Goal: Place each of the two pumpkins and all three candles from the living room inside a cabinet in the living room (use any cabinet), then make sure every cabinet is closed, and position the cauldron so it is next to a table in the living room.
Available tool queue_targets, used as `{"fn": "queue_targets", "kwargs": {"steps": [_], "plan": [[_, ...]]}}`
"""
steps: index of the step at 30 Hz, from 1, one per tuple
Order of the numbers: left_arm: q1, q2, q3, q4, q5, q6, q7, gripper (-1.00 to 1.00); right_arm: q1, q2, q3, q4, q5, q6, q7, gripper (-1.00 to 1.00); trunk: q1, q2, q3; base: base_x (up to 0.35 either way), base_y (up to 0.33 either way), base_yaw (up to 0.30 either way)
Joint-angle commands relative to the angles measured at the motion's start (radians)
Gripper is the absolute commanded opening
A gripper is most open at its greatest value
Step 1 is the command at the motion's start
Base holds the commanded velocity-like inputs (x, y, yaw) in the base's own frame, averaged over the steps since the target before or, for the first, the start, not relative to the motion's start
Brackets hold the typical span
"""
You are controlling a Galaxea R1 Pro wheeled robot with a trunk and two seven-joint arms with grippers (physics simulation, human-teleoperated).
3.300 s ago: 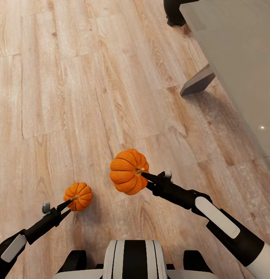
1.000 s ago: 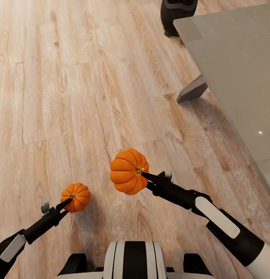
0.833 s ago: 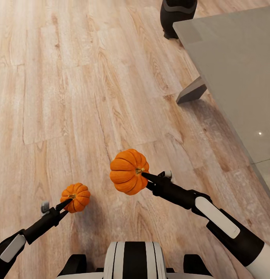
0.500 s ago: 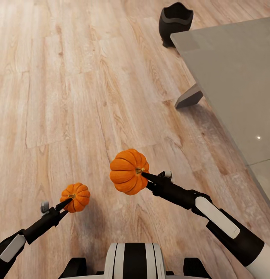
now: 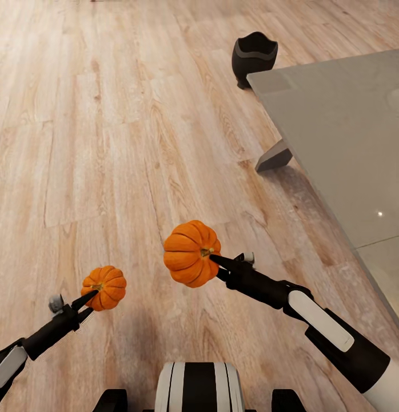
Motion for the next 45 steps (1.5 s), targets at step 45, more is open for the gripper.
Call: {"fn": "queue_targets", "kwargs": {"steps": [45], "plan": [[0.007, 0.032, -0.002, -0.009, -0.002, 0.113, -0.206, -1.0, -0.001, 0.013, -0.001, 0.19, -0.002, -0.012, -0.077, -1.0, -0.014, 0.007, 0.116, 0.0, 0.046, 0.0]]}}
